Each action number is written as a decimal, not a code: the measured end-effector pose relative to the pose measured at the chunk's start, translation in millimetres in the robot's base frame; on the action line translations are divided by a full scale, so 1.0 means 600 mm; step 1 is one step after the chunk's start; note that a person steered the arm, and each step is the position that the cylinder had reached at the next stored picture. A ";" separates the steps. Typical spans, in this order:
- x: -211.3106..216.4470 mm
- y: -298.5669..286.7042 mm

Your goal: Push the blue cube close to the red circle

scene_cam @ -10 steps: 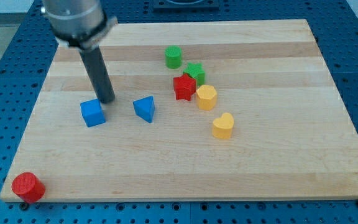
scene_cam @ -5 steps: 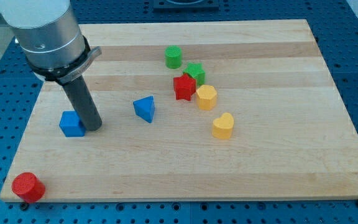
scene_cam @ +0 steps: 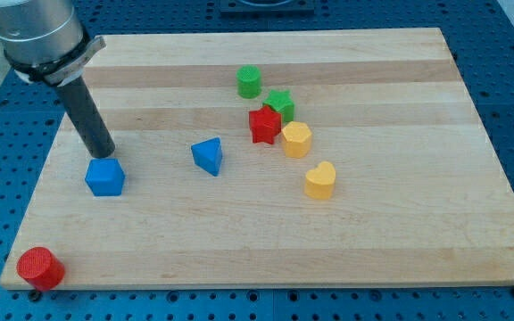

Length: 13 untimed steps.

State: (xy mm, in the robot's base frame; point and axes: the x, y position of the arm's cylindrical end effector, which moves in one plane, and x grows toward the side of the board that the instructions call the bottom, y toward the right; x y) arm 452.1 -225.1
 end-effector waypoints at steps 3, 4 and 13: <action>0.107 -0.001; 0.092 0.001; -0.034 0.163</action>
